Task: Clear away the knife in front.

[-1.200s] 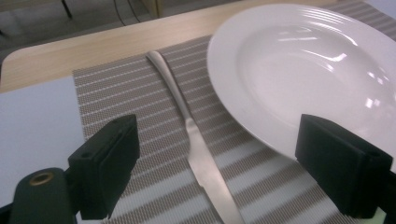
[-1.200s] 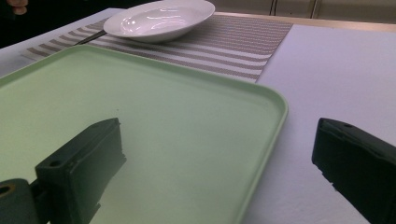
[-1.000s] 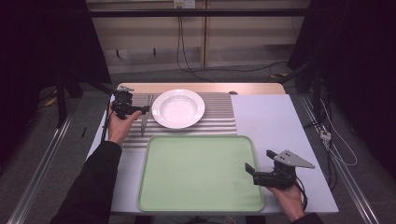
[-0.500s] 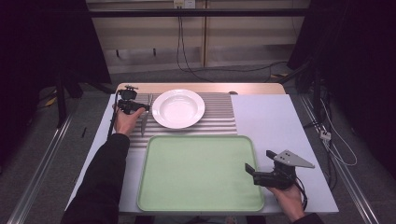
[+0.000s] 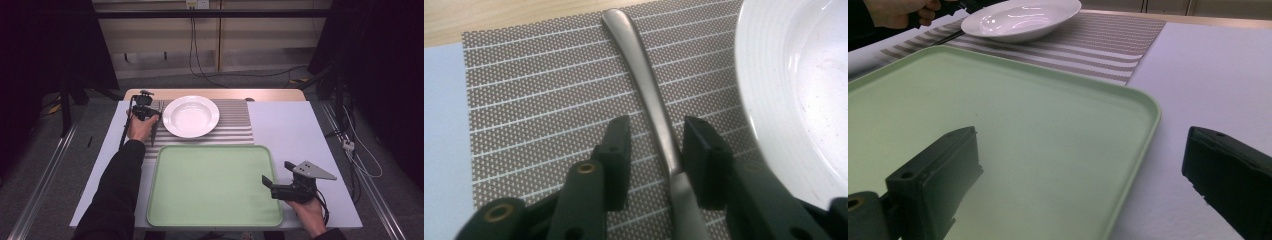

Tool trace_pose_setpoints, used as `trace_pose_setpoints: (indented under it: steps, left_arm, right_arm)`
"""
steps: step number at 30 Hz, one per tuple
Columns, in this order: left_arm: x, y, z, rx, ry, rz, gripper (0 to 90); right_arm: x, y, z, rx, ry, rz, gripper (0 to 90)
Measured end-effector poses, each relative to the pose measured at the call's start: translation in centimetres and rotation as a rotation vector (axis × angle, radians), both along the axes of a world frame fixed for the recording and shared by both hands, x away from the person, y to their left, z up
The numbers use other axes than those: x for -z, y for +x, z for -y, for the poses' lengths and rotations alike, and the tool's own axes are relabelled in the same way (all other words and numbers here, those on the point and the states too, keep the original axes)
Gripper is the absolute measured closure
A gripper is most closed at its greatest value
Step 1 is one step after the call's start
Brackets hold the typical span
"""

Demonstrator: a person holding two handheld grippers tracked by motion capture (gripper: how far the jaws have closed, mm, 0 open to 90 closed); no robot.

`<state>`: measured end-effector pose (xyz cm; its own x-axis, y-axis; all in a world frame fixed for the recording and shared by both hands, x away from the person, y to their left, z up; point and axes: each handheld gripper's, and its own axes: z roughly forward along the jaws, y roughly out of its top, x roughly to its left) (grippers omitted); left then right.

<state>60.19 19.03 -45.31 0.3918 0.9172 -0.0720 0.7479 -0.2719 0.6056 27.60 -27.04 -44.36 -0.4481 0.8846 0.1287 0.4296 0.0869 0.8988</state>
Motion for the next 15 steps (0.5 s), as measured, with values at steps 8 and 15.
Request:
trace_pose_setpoints:
  steps: [8, 15]
  left_arm:
    - [-0.24, 0.09, 0.43, 0.015, 0.025, -0.026, 77.2]
    - [-0.34, -0.21, 0.22, 0.031, 0.025, -0.037, 79.8]
  right_arm:
    - [-0.01, 0.00, 0.01, 0.004, -0.003, 0.000, 1.9]
    - [-0.01, -0.05, 0.00, 0.004, -0.005, 0.001, 1.9]
